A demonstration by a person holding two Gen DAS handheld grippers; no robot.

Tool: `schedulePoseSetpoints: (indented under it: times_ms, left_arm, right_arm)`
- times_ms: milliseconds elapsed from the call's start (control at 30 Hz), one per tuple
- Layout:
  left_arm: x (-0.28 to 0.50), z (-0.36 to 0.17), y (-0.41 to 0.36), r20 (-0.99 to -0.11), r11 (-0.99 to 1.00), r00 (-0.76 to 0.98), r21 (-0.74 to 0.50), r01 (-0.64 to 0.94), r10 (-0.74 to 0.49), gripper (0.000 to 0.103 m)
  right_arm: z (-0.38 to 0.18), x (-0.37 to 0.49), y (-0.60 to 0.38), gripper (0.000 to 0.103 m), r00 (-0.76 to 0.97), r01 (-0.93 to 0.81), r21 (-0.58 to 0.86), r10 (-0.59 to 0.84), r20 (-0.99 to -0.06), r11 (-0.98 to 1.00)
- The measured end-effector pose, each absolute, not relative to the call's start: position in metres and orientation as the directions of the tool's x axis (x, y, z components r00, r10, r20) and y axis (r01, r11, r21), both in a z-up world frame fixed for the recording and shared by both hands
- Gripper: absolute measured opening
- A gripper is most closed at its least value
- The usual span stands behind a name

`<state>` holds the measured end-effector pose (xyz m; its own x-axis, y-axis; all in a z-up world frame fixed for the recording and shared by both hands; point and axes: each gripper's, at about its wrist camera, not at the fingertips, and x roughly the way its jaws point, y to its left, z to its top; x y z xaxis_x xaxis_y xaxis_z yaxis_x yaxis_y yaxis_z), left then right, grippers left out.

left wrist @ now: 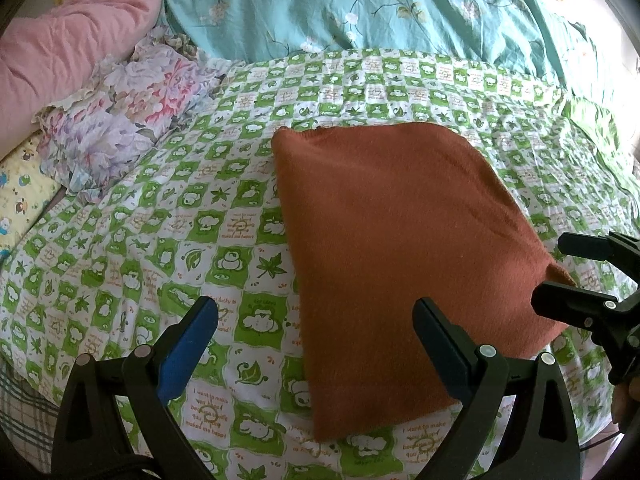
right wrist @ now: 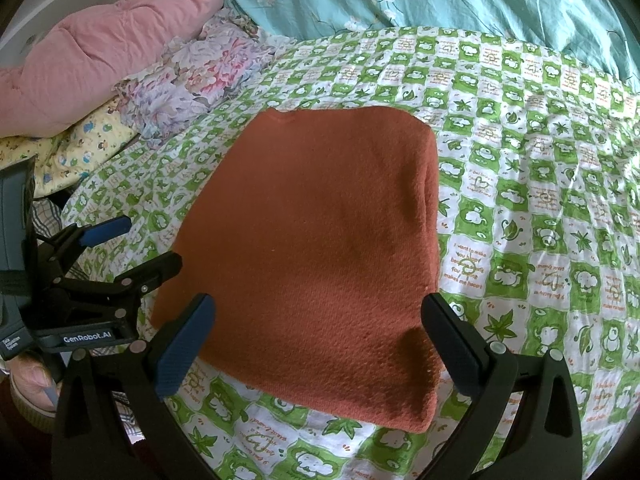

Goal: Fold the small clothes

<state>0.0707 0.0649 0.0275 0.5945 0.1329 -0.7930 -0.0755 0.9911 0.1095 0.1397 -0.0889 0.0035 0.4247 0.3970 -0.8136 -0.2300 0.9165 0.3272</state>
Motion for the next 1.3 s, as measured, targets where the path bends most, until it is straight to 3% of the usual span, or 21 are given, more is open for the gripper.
schedulePoseSetpoints:
  times_ms: [500,1300]
  left_arm:
    - [0.077,0.024,0.072,-0.799,0.994,0.592,0.072,-0.082,0.106,0.098]
    - [0.084,0.026,0.068,-0.793,0.992,0.595,0.109,-0.068,0.128,0.097]
  right_arm:
    - [0.005,0.141,-0.09,0.102,0.426,-0.221,0.329,0.394,-0.815,0.918]
    - [0.003,0.146,-0.094,0.102,0.437,-0.206,0.341,0.399,-0.806,0.917]
